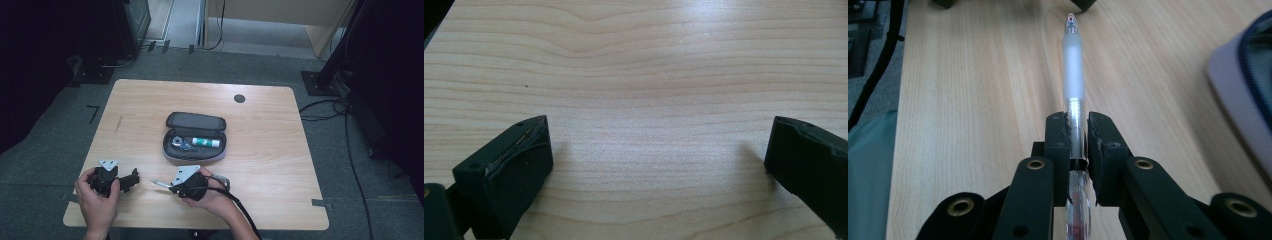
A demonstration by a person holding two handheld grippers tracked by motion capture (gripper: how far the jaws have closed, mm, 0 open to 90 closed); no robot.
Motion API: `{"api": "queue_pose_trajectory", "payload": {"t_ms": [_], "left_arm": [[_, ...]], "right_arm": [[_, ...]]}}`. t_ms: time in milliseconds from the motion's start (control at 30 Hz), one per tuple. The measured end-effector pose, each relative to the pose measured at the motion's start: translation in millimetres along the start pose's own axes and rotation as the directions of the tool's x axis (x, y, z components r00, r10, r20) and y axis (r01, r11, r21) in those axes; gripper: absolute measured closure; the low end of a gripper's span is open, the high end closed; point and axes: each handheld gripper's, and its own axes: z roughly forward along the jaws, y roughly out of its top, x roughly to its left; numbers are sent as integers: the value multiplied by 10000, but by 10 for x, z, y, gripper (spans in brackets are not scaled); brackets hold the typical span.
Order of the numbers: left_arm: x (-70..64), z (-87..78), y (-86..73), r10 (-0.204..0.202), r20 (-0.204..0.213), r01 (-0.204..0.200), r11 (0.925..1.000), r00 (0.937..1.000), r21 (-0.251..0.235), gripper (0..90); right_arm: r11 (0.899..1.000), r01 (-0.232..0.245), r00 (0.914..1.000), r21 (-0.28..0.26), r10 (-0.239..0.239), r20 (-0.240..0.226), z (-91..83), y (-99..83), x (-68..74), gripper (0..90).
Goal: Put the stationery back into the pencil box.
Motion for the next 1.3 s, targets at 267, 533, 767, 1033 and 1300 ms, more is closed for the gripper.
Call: {"api": "queue_pose_trajectory", "payload": {"t_ms": [267, 533, 767, 1033, 1300], "left_arm": [[-2, 1, 1, 3, 4, -3, 10000, 10000, -1, 0], [-2, 1, 1, -7, 4, 7, 10000, 10000, -7, 0], [-2, 0, 2, 1, 7, -1, 10000, 10000, 10, 0], [0, 0, 2, 27, 3, -27, 10000, 10000, 16, 0], [-1, 0, 1, 8, -4, -8, 10000, 10000, 7, 0]], "right_arm": [[9997, -161, 9995, -191, 167, 284, -193, -12, -115, 806], [9980, -267, 9981, -577, 299, 548, -401, 8, -260, 806], [9971, -136, 9944, -752, 213, 1036, -598, 77, -417, 806], [9970, 178, 9885, -749, -63, 1512, -781, 210, -632, 805], [9956, 750, 9866, -563, -659, 1494, -779, 321, -836, 805]]}}
